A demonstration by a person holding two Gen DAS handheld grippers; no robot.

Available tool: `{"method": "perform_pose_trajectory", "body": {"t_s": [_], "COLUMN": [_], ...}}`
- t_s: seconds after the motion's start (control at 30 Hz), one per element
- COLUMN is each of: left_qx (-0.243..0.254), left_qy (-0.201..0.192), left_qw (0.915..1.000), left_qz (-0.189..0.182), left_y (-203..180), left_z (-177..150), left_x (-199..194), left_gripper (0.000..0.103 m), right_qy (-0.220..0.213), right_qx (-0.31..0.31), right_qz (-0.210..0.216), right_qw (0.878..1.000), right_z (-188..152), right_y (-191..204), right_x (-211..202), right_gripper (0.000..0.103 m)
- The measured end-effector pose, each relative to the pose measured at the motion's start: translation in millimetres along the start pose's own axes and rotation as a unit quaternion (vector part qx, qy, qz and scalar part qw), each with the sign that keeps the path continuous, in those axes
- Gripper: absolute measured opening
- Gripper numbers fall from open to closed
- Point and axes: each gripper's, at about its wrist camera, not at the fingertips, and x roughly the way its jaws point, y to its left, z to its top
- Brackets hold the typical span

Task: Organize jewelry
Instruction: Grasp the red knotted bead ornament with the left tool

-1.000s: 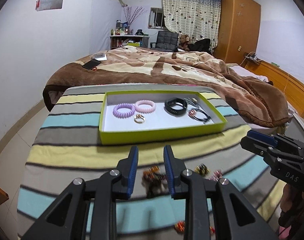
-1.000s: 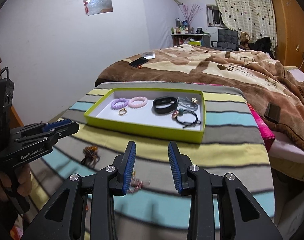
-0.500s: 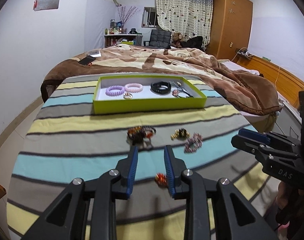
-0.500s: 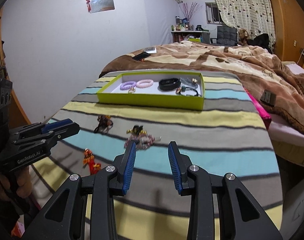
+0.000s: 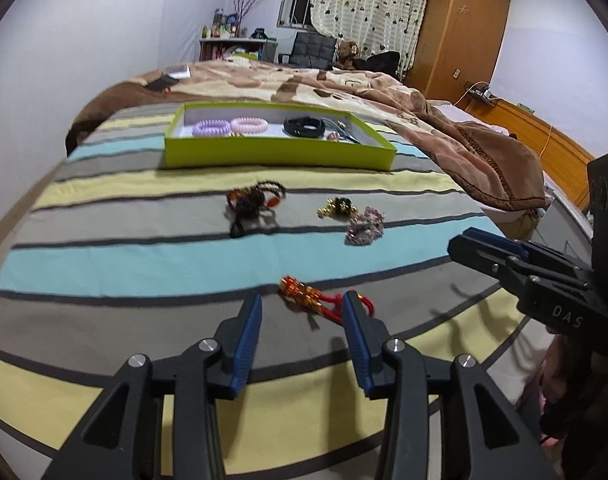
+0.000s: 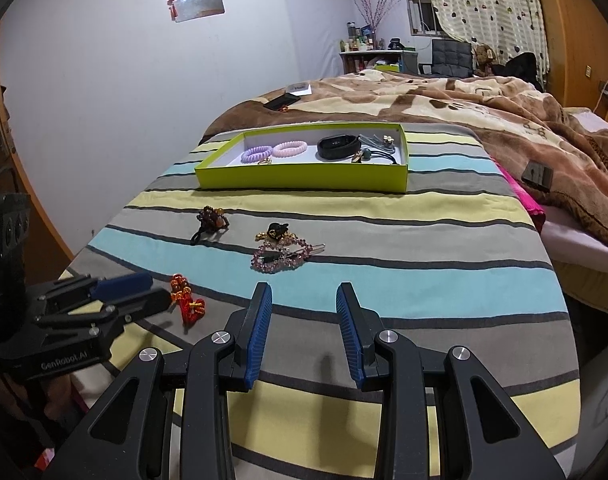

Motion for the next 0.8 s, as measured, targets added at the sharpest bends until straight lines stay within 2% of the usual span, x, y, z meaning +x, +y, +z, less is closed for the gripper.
{"method": "perform_pose_trajectory", "body": {"t_s": [0.23, 0.33, 0.5, 0.57, 0.6, 0.73, 0.8], "left_qx": [-0.041, -0.048, -0.031, -0.013, -0.005, 0.003, 0.001], "left_qy": [0.018, 0.022, 0.024, 0.027, 0.028, 0.027, 0.028], "left_qw": [0.9987, 0.9985, 0.9991, 0.9989, 0.9984, 0.9972, 0.9975], "left_qz": [-0.025, -0.015, 0.015, 0.035, 0.049, 0.070, 0.065], "left_y": [-8, -13, -24, -28, -30, -23, -18], "left_z": [3, 6, 11, 12, 12, 10, 10], "left_x": [10, 18, 27, 29, 30, 28, 26], "left_gripper": [0.055, 0.056, 0.056, 0.050, 0.040, 0.017, 0.016], "right_qy": [0.003, 0.002, 0.004, 0.005, 0.006, 0.010, 0.014], "right_qx": [-0.001, 0.000, 0.006, 0.009, 0.011, 0.019, 0.021], "right_qz": [0.000, -0.001, 0.000, 0.000, 0.000, 0.003, 0.007], "right_qw": [1.000, 1.000, 1.000, 1.000, 1.000, 1.000, 1.000], "right_z": [0, 0, 1, 2, 2, 4, 6], "right_y": [1, 0, -2, -4, -4, -6, -5], "right_x": [2, 3, 5, 7, 7, 11, 13], "right_gripper": [0.035, 0.035, 0.035, 0.035, 0.035, 0.035, 0.035]}}
